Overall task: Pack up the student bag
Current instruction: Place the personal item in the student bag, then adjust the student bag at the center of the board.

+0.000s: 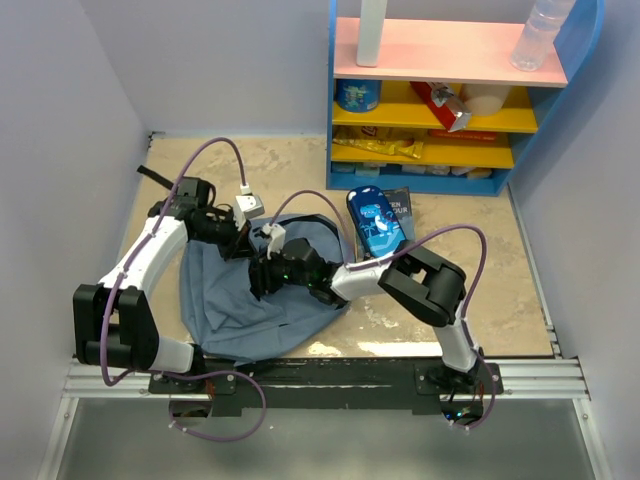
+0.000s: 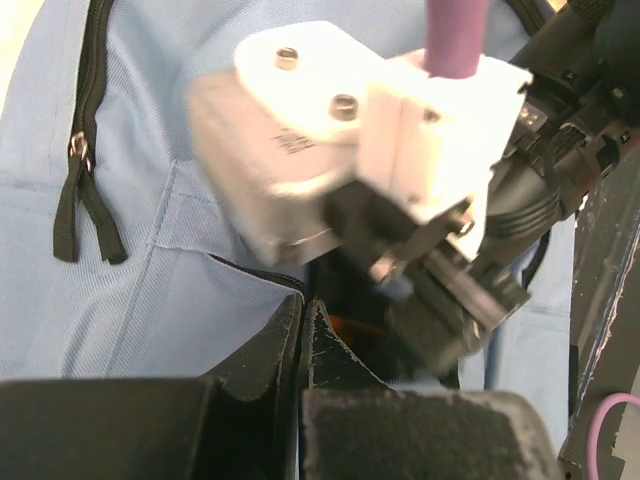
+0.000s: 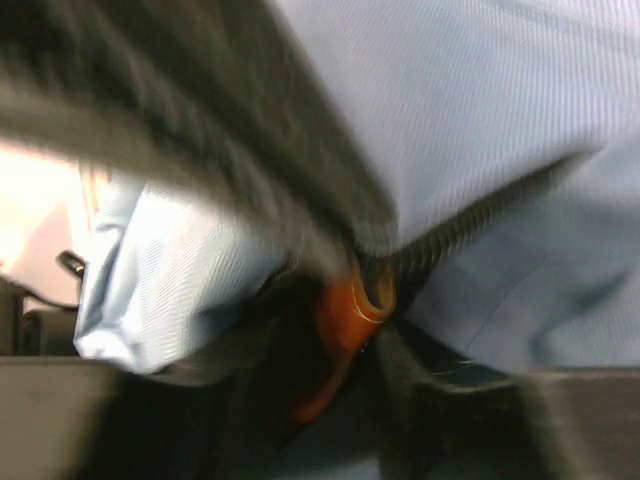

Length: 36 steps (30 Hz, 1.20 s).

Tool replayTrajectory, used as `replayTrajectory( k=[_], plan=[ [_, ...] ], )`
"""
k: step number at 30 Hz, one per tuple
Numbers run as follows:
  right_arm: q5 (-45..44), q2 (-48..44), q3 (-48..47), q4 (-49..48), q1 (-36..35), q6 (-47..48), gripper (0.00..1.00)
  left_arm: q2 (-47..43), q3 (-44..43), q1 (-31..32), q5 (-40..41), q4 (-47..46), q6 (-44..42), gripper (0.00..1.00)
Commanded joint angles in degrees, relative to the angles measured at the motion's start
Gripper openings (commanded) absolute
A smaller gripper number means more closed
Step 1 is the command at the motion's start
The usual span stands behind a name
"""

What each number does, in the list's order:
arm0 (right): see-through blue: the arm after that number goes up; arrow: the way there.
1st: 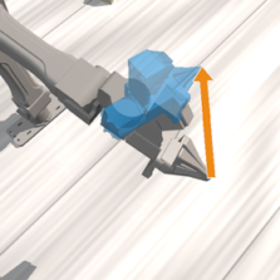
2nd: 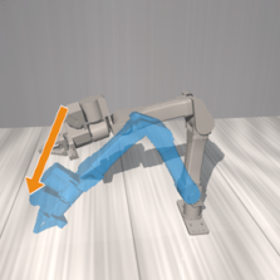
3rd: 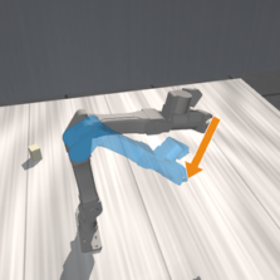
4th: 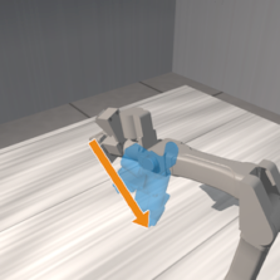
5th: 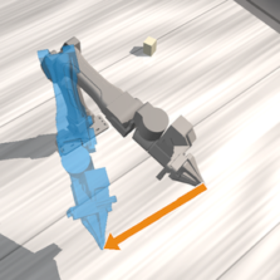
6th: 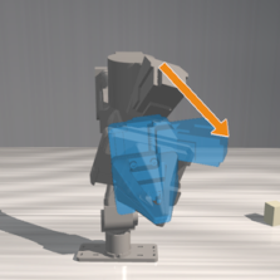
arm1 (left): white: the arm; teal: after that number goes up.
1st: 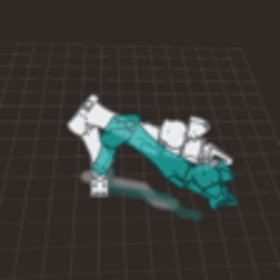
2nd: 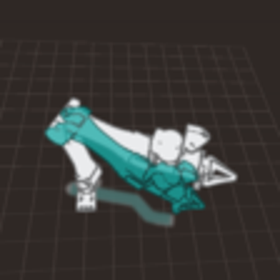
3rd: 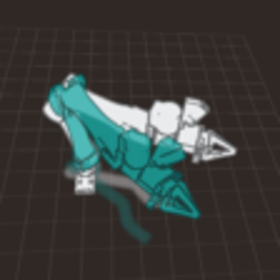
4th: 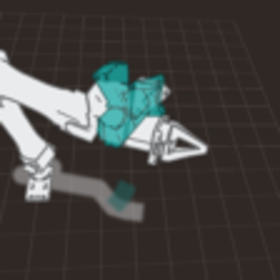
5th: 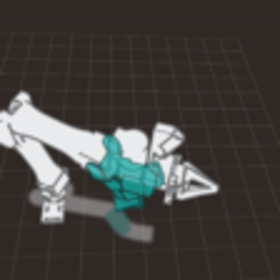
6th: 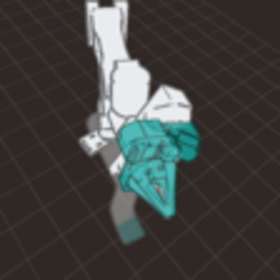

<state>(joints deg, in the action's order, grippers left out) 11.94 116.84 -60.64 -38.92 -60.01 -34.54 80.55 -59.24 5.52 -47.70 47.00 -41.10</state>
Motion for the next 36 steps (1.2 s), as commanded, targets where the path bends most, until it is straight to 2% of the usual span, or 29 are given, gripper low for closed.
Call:
replayTrajectory(
  k=[1,4,8,11,13,18,19,21,25,27,32,36],
  plan=[
    [-1.3,0.1,-5.8,3.5,-0.4,3.4,0.54,-1.8,-1.3,1.0,-5.1,-2.9,0.3,0.00],
    [-7.7,-4.0,-1.9,4.0,0.4,4.0,0.63,-1.8,-0.7,1.0,-4.9,-2.9,0.1,0.00],
    [-16.9,-12.0,5.3,8.0,1.6,6.3,0.67,-1.7,0.4,1.0,-4.7,-3.9,0.1,0.00],
    [-23.3,-18.1,9.5,8.1,1.6,8.5,0.62,-1.7,1.2,1.0,-4.6,-5.0,0.4,0.00],
    [-26.9,-21.2,10.3,9.6,1.6,9.8,0.54,-1.6,1.7,1.0,-4.1,-5.8,0.7,0.00],
    [-26.6,-18.8,7.6,17.0,1.5,12.7,0.47,-1.7,2.3,1.0,-1.9,-7.4,0.9,0.00],
    [-26.8,-16.8,7.1,19.7,1.3,12.7,0.43,-1.7,2.8,1.0,-0.4,-8.1,1.3,0.00],
    [-27.8,-15.8,7.3,21.4,0.6,12.7,0.41,-2.2,3.8,1.0,2.3,-12.8,4.1,0.00],
    [-33.1,-15.0,9.7,25.5,-2.6,13.4,0.37,-2.8,7.4,0.5,16.6,-24.7,11.7,0.00],
    [-33.7,-15.0,11.7,26.2,-3.2,13.2,0.34,-1.7,7.0,-0.2,18.6,-27.7,13.5,0.00],
    [-31.6,-15.7,15.6,23.3,-8.9,10.5,0.27,3.2,3.6,-0.2,19.1,-33.5,18.1,0.00],
    [-27.9,-14.0,14.2,17.4,-14.0,9.8,0.27,9.2,-3.5,1.6,12.7,-31.5,20.6,0.00]
  ],
)
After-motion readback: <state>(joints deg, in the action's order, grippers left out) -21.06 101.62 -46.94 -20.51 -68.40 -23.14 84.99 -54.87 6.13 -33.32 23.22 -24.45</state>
